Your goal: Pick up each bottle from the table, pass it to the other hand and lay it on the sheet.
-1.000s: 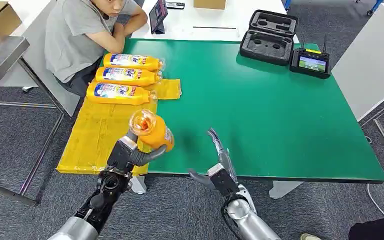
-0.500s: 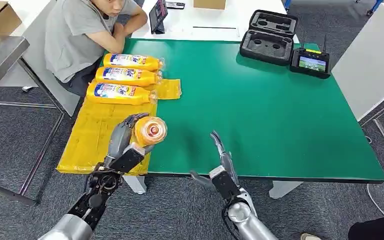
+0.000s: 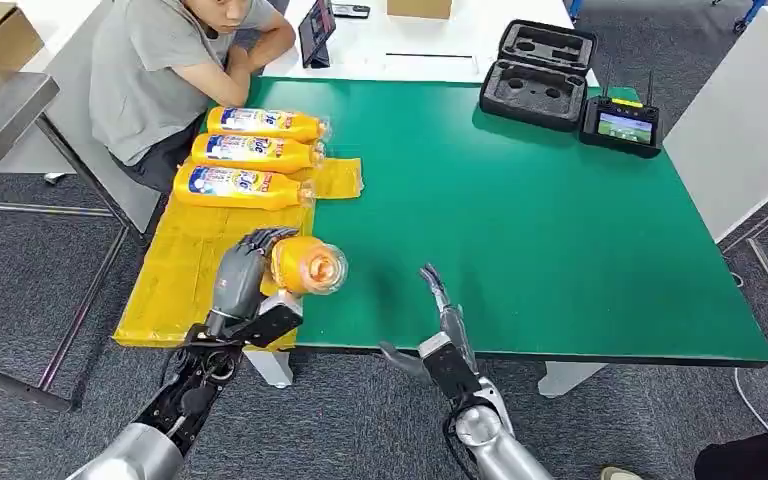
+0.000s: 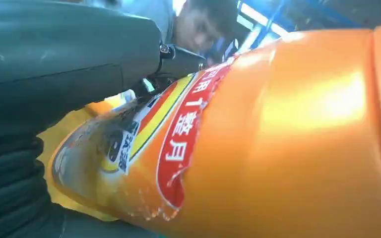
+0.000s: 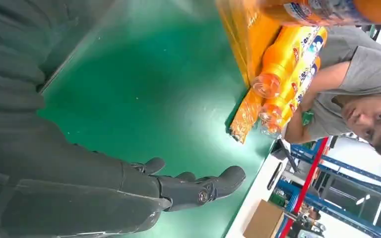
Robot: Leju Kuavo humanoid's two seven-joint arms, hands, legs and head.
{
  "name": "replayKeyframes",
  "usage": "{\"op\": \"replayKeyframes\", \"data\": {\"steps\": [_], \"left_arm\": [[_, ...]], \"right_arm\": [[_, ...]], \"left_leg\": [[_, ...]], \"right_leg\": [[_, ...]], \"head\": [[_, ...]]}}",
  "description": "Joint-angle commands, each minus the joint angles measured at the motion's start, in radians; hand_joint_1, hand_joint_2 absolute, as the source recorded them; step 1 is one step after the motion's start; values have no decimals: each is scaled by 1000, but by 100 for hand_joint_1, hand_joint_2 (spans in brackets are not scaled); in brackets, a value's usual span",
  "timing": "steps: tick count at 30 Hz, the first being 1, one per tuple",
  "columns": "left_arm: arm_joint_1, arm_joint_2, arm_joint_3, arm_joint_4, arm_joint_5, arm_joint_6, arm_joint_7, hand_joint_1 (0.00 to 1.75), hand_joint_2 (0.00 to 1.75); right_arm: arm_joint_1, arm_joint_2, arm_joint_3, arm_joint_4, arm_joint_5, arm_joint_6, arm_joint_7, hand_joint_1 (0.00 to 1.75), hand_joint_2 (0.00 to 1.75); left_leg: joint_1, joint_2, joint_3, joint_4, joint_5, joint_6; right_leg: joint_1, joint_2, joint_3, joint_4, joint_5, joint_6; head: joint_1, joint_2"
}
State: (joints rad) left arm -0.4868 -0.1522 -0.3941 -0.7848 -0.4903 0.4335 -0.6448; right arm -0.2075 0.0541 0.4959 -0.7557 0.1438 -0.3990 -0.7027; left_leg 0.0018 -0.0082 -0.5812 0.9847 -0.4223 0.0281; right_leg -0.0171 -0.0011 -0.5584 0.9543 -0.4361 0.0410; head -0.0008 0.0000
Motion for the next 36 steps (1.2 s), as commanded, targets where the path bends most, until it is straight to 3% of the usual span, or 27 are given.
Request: {"op": "replayKeyframes", "data": {"steps": [1,2,3,7,17,26,29,30,36], "left_arm": [[-128,27,-60,192,-216,216,167,175,175],[-138,25,-66,214,-266,249,212,175,175],[-144,29,-68,216,-398,265,339,171,175],[-166,16,-45,259,-494,261,421,166,175],[-166,16,-45,259,-494,261,421,164,175],[-216,10,-33,340,-621,242,566,169,175],[-241,12,-53,373,-712,207,676,171,175],[-268,10,-68,412,-747,108,701,175,175],[-326,12,-67,459,-773,7,715,175,175]], "right_arm": [[-7,13,-29,17,3,-5,5,0,175],[-7,12,-30,19,4,-5,5,0,175],[-8,13,-32,23,5,-5,5,0,175],[-11,13,-33,27,8,-2,5,0,175],[-11,13,-33,27,8,-2,5,0,175],[-17,18,-40,35,10,-5,5,0,175],[-16,18,-43,33,13,-5,5,0,175],[-15,18,-47,28,16,-3,5,0,175],[-31,25,-46,45,23,9,5,0,175]], "left_leg": [[1,1,1,1,-1,-1],[1,1,3,2,-2,-2],[1,1,2,1,-1,-1],[1,0,1,1,-1,-1],[0,1,1,0,0,-1],[1,1,1,1,-1,-1],[1,1,1,1,-1,-2],[1,2,2,2,-2,-2],[1,1,0,3,-1,-2]], "right_leg": [[1,0,1,1,-1,-2],[1,0,3,2,-2,-2],[1,0,2,1,-1,-2],[1,0,1,1,-1,-2],[0,0,0,0,0,-1],[1,0,1,1,-1,-2],[1,1,1,1,-1,-2],[1,1,2,2,-2,-2],[1,0,0,2,-1,-2]], "head": [[0,0],[0,0],[0,0],[0,0],[0,0],[0,0],[0,0],[0,0],[0,0]]}}
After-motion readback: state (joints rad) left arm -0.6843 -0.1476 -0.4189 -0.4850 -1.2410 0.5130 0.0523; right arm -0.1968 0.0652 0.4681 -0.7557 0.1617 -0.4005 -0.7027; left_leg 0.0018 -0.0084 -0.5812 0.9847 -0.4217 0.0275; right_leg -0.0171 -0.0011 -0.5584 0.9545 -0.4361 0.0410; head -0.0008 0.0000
